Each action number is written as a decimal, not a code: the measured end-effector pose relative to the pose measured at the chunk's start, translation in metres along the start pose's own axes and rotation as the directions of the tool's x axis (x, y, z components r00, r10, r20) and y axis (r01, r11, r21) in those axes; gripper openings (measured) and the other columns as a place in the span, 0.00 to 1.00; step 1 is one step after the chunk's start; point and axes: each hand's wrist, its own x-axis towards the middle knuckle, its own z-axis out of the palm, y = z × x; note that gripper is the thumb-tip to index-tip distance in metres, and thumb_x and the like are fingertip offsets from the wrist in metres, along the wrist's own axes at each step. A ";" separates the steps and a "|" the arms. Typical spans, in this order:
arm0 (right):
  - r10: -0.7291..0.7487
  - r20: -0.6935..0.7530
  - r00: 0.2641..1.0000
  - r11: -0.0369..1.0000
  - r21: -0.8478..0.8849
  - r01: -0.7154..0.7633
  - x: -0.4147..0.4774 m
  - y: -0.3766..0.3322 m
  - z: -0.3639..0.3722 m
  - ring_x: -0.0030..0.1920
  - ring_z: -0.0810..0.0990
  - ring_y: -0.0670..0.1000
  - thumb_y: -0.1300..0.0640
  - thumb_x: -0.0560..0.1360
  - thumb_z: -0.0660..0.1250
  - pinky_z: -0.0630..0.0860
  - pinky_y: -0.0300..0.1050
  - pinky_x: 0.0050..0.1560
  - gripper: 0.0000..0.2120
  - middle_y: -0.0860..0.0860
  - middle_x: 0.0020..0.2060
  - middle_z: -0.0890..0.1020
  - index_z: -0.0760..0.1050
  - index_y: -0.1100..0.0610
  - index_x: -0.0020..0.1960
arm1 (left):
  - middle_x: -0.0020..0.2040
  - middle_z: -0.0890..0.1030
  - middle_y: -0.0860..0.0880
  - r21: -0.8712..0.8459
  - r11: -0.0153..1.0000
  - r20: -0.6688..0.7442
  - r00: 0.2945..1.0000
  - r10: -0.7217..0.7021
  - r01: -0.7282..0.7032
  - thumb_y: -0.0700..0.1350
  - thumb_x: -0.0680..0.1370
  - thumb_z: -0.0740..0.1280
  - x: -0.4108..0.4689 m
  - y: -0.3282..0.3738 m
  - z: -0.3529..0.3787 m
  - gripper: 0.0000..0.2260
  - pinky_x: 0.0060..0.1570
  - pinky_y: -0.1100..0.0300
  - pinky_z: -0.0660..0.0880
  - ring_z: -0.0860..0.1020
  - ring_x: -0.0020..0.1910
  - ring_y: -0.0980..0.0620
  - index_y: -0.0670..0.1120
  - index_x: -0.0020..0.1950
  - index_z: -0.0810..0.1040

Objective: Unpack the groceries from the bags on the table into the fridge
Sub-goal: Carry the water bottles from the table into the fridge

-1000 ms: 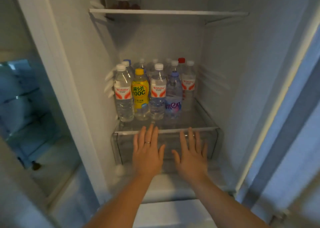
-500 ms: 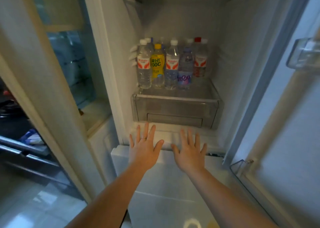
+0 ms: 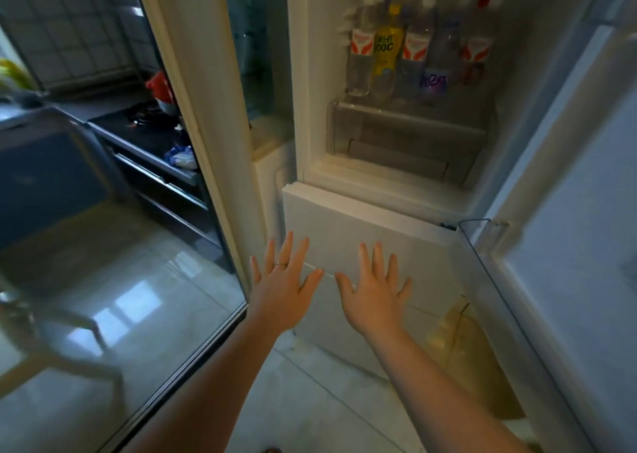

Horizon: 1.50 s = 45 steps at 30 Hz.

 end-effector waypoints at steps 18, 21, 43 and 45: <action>-0.140 0.122 0.983 0.984 -0.089 0.151 -0.242 0.047 0.012 0.79 0.35 0.55 0.33 0.80 0.44 0.37 0.66 0.75 0.34 0.44 0.80 0.36 0.37 0.42 0.80 | 0.82 0.40 0.55 0.001 0.991 0.068 0.988 -0.137 0.137 0.72 0.76 0.39 -0.269 -0.008 0.010 0.35 0.76 0.40 0.35 0.34 0.79 0.49 0.61 0.81 0.43; -0.123 0.151 0.981 0.985 -0.099 0.139 -0.291 0.066 0.016 0.79 0.34 0.55 0.32 0.80 0.44 0.37 0.67 0.76 0.34 0.44 0.79 0.35 0.36 0.42 0.80 | 0.82 0.40 0.55 0.006 0.991 0.084 0.987 -0.134 0.134 0.69 0.78 0.43 -0.317 0.001 0.020 0.33 0.77 0.40 0.36 0.35 0.80 0.49 0.60 0.81 0.44; 0.205 0.032 0.978 0.976 -0.083 -0.202 -0.483 0.299 -0.054 0.80 0.37 0.54 0.32 0.79 0.48 0.39 0.67 0.76 0.34 0.44 0.80 0.37 0.40 0.41 0.80 | 0.82 0.39 0.56 -0.082 0.980 0.329 0.924 0.196 -0.179 0.71 0.76 0.40 -0.469 0.215 0.127 0.35 0.77 0.41 0.36 0.34 0.80 0.51 0.60 0.81 0.45; 0.224 0.017 0.974 0.972 -0.074 -0.222 -0.489 0.331 -0.070 0.80 0.37 0.54 0.33 0.80 0.49 0.39 0.67 0.75 0.34 0.43 0.80 0.37 0.40 0.41 0.80 | 0.82 0.40 0.56 -0.099 0.973 0.328 0.917 0.229 -0.208 0.71 0.76 0.41 -0.473 0.251 0.139 0.34 0.77 0.40 0.36 0.35 0.80 0.51 0.60 0.81 0.46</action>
